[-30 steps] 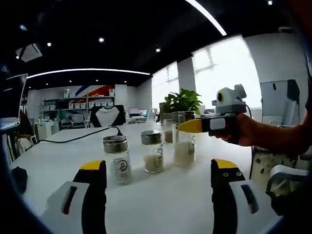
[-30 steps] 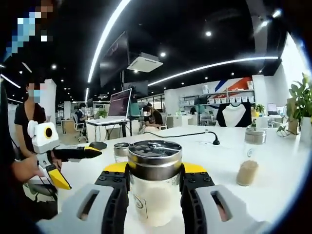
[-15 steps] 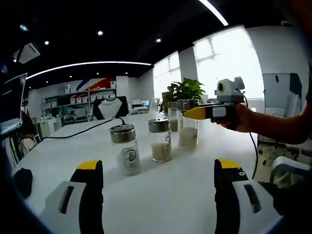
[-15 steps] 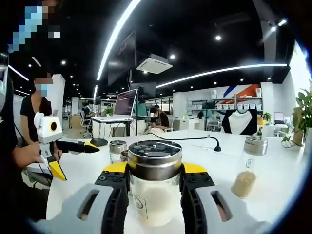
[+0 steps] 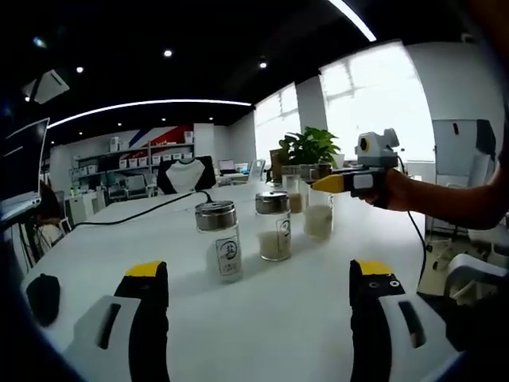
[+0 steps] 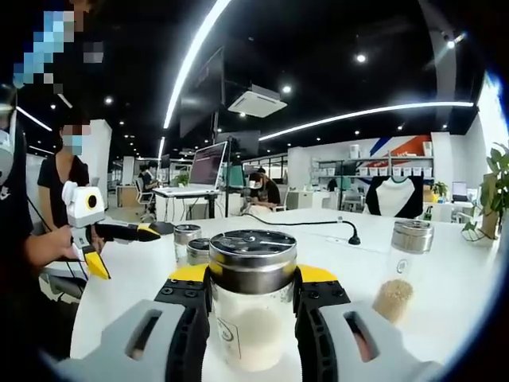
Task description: Rotate the seasoning bottle until the label or dispensing opening points toward the visible target arrow and the bottle remains upright within the marked orientation range
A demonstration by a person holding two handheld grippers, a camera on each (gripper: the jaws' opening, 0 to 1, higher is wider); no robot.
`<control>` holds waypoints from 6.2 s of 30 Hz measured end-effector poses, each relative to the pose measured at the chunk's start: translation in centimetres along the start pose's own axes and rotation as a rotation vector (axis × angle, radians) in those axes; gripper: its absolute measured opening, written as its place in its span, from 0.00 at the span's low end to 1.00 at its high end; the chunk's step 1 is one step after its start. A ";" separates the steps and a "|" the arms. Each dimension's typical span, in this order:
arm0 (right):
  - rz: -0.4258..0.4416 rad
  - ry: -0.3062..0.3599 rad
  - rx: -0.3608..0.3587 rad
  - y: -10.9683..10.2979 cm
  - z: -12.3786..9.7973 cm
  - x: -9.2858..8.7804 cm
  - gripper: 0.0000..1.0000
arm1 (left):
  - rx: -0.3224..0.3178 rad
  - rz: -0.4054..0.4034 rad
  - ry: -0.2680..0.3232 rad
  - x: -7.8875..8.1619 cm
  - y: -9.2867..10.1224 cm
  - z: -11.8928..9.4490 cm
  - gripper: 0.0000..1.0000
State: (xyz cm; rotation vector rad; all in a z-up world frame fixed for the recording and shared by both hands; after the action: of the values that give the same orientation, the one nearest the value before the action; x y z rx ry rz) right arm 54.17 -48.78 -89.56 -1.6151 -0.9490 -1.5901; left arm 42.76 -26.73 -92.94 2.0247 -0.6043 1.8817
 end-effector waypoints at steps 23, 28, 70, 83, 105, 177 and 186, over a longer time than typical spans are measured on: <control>0.030 0.051 0.015 0.2 0.9 -0.3 0.39 | -0.019 -0.040 0.058 0.7 0.1 0.1 1.00; 0.034 0.085 0.011 0.3 0.8 0.2 0.41 | -0.030 -0.051 0.045 0.3 0.4 0.2 1.00; -0.022 -0.067 -0.482 11.8 -0.9 -0.5 0.57 | -0.040 -0.072 0.067 0.7 1.1 -0.3 1.00; 0.055 -0.090 -0.502 13.0 0.8 -2.2 0.51 | -0.027 -0.045 0.072 0.0 0.6 0.0 1.00; 0.043 -0.083 -0.488 14.1 2.3 -2.8 0.40 | -0.105 -0.178 0.123 0.5 1.1 0.3 1.00; 0.157 0.107 -0.183 -8.8 -7.4 0.7 0.40 | -0.286 -0.008 0.080 -0.2 8.5 1.8 0.77; 0.171 0.107 -0.085 -11.5 -5.4 1.0 0.40 | -0.361 -0.070 0.137 0.4 10.1 2.3 0.75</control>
State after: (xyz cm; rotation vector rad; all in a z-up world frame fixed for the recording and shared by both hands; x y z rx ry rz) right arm 41.52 -47.57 -88.71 -1.6047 -0.6768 -1.5992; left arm 39.64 -36.62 -93.28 1.6539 -0.7626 1.7094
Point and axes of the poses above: the point that each gripper's makers call its tool centre point, and the gripper's own axes: z roughly forward along the fingers, y roughly to its right, x roughly out of its top, the point moved 5 cm from there along -z, roughly backward along the fingers, and after that the axes turned 1 degree about y, right-handed, at the moved point
